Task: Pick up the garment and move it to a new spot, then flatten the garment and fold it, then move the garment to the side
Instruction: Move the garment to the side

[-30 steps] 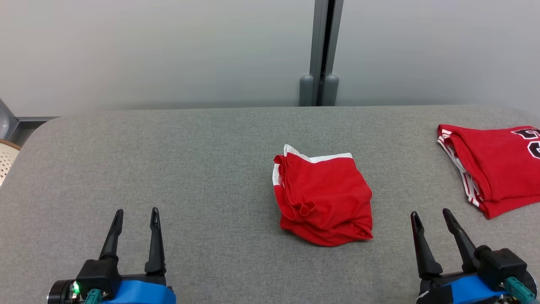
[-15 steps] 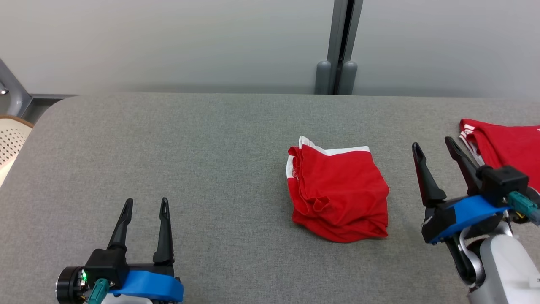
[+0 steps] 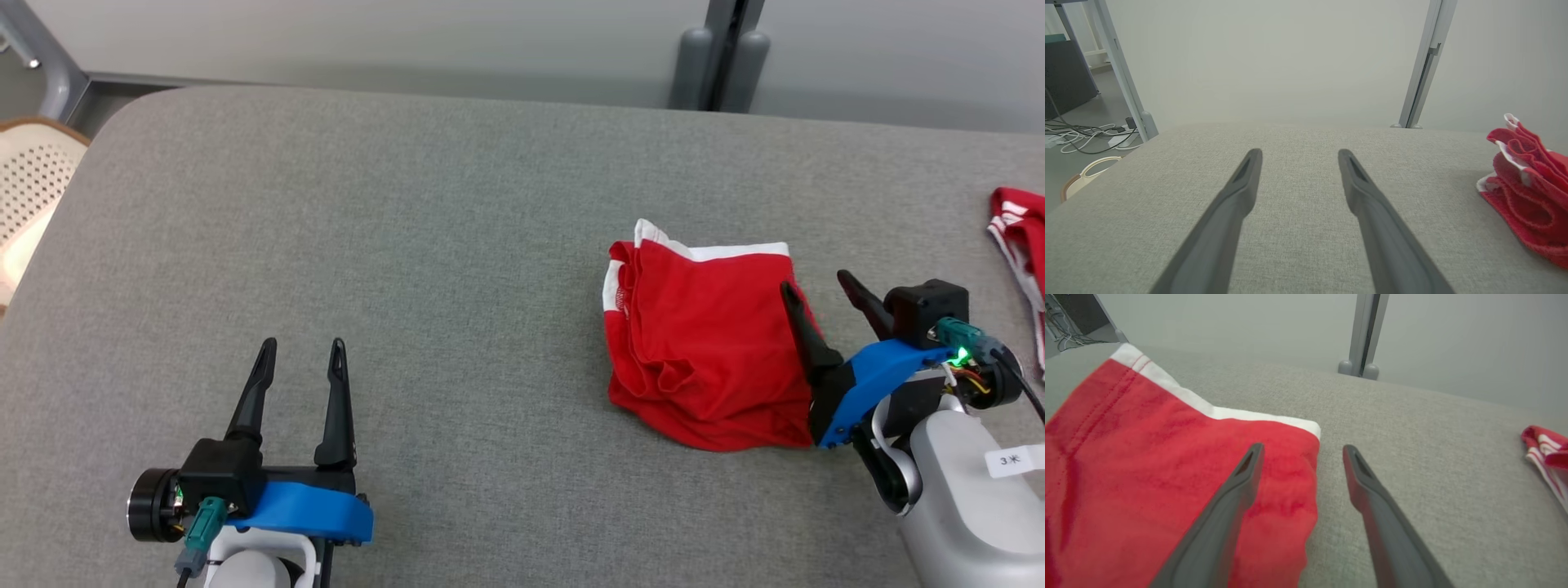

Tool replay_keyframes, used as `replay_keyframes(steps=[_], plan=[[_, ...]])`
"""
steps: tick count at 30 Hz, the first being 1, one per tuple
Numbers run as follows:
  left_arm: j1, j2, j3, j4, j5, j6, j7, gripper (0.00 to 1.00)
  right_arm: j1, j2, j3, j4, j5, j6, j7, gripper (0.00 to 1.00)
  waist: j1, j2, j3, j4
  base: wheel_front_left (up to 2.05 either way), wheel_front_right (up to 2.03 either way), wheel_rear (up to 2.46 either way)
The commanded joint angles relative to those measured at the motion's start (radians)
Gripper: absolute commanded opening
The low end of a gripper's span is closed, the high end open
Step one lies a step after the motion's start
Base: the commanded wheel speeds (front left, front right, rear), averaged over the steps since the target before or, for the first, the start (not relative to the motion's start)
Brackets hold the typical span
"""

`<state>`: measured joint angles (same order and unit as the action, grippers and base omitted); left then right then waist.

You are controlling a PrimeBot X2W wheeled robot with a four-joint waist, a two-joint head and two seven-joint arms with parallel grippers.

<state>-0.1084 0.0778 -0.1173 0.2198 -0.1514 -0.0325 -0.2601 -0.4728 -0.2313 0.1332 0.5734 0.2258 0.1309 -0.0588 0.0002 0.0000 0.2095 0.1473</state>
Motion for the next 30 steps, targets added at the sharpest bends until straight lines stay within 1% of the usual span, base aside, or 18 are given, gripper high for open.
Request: replay_keyframes(steps=[1, 5, 9, 14, 18, 19, 20, 23, 26, 30], plan=[[-0.02, -0.002, -0.003, 0.006, -0.005, -0.002, -0.005, 1.0, -0.022, -0.006, 0.013, 0.033, 0.007, 0.0, -0.005, 1.0, -0.0002, 0.0, 0.022, 0.018, 0.0, 0.0, 0.0], [-0.034, -0.003, -0.001, 0.01, -0.006, -0.004, -0.005, 1.0, -0.039, -0.01, 0.042, 0.123, 0.034, 0.0, -0.015, 1.0, -0.0002, 0.0, 0.03, 0.023, 0.0, 0.0, 0.0], [-0.032, -0.006, -0.002, 0.003, -0.002, 0.003, -0.006, 1.0, -0.019, 0.013, 0.061, 0.191, 0.071, 0.0, -0.037, 1.0, -0.0002, 0.0, 0.027, 0.023, 0.0, 0.0, 0.0], [-0.025, -0.01, 0.0, -0.003, -0.005, 0.006, -0.006, 1.0, -0.002, 0.04, 0.115, 0.243, 0.125, 0.0, -0.052, 1.0, -0.0002, 0.0, 0.022, 0.015, 0.0, 0.0, 0.0], [-0.034, -0.012, -0.001, -0.004, -0.006, 0.0, -0.006, 1.0, -0.024, 0.053, 0.148, 0.276, 0.167, 0.0, -0.058, 1.0, -0.0002, 0.0, 0.027, 0.013, 0.0, 0.0, 0.0], [-0.038, -0.012, -0.002, -0.005, -0.006, -0.001, -0.006, 1.0, -0.03, 0.054, 0.152, 0.284, 0.175, 0.0, -0.061, 0.44, -0.0002, 0.0, 0.029, 0.014, 0.0, 0.0, 0.0], [-0.041, -0.013, -0.003, -0.004, -0.006, -0.003, -0.006, 1.0, -0.038, 0.053, 0.155, 0.288, 0.185, 0.0, -0.071, 0.0, -0.0002, 0.0, 0.03, 0.014, 0.0, 0.0, 0.0], [-0.039, -0.014, -0.003, -0.005, -0.007, -0.002, -0.006, 1.0, -0.055, 0.04, 0.163, 0.301, 0.204, 0.0, -0.109, 0.0, -0.0002, 0.0, 0.03, 0.011, 0.0, 0.0, 0.0], [-0.024, -0.015, 0.008, -0.007, -0.013, 0.0, -0.006, 1.0, -0.059, 0.023, 0.175, 0.309, 0.22, 0.0, -0.14, 0.0, -0.0002, 0.0, 0.023, -0.006, 0.0, 0.0, 0.0], [-0.009, -0.016, 0.019, -0.015, -0.017, -0.003, -0.006, 1.0, -0.03, 0.008, 0.203, 0.289, 0.236, -0.001, -0.171, 0.0, -0.0002, 0.0, 0.014, -0.059, 0.0, 0.0, 0.0]])
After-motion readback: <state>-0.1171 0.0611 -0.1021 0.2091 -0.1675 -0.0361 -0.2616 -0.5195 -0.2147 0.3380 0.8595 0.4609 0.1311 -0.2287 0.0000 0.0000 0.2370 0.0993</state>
